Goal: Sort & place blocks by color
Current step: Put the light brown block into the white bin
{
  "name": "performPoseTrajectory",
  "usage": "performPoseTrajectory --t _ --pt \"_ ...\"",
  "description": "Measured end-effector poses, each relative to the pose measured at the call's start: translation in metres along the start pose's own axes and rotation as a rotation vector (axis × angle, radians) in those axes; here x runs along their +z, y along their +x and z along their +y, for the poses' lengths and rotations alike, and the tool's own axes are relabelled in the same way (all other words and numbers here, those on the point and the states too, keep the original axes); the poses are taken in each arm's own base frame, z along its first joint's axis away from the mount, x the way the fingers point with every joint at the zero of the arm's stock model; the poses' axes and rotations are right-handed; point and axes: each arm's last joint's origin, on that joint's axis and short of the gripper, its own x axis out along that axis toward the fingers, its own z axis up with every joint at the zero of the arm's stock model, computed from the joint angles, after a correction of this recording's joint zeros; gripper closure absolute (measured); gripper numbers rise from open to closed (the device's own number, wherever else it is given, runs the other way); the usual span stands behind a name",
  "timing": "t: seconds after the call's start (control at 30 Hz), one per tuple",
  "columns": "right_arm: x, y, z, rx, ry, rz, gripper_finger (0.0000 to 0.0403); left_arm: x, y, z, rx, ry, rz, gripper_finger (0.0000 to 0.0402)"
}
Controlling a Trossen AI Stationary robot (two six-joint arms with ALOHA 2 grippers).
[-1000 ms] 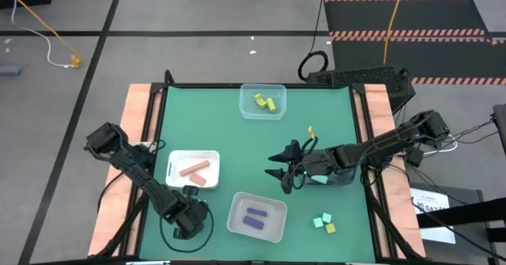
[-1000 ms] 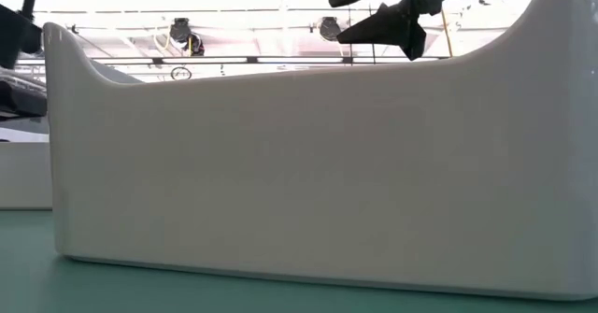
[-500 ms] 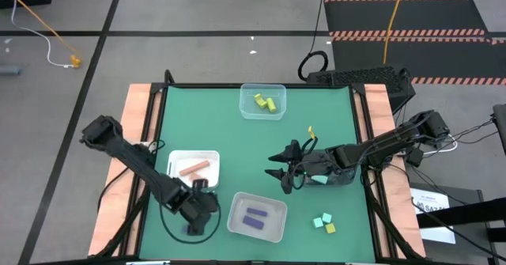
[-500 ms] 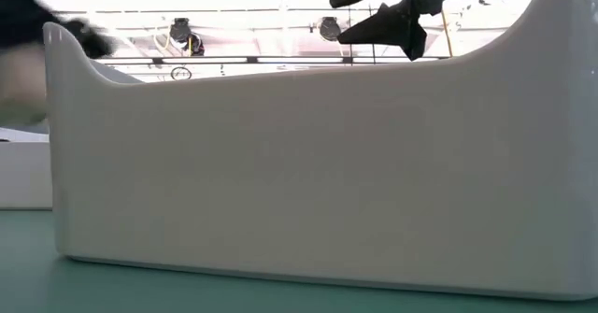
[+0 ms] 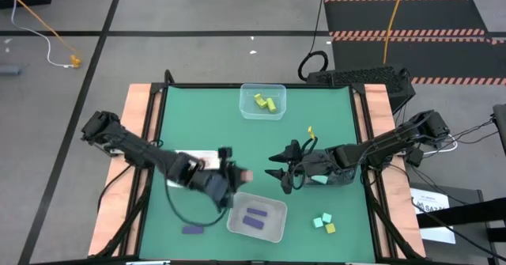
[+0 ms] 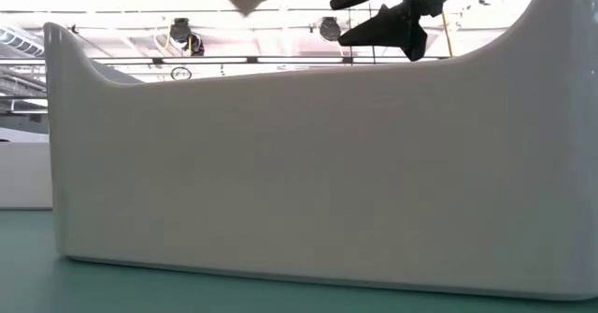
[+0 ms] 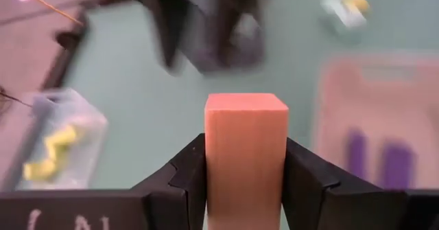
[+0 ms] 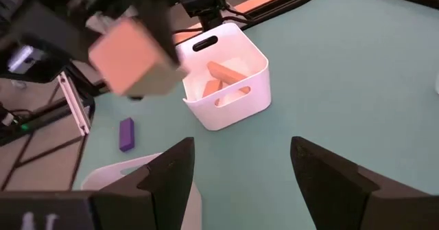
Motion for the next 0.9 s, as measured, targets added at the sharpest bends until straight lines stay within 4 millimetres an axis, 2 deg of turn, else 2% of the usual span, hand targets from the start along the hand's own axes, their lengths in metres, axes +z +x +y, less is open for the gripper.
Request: performPoseTrajectory --t 0.17,0.3,0.53,0.67,0.77,0.9 --pt "0.000 0.000 0.000 0.003 0.029 -0.003 0.0172 0.022 0.007 0.020 0.032 -0.093 -0.148 0.0264" --pt "0.000 0.000 0.000 0.003 -0.037 -0.003 0.0172 0.023 0.011 0.031 0.057 -0.145 -0.152 0.0264" --pt "0.006 0.003 -0.006 -0.026 -0.145 -0.029 0.0172 0.030 0.022 0.065 0.150 -0.253 -0.215 0.0264" --pt "0.017 0.005 -0.014 -0.105 -0.146 -0.123 0.0172 0.036 0.025 0.081 0.177 -0.333 -0.280 0.0264" --pt "0.028 0.008 -0.024 -0.149 -0.102 -0.189 0.0172 0.038 0.017 0.091 0.151 -0.351 -0.299 0.0263" --pt "0.045 0.013 -0.042 -0.063 -0.058 -0.213 0.0172 0.039 0.007 0.100 0.155 -0.358 -0.322 0.0263"
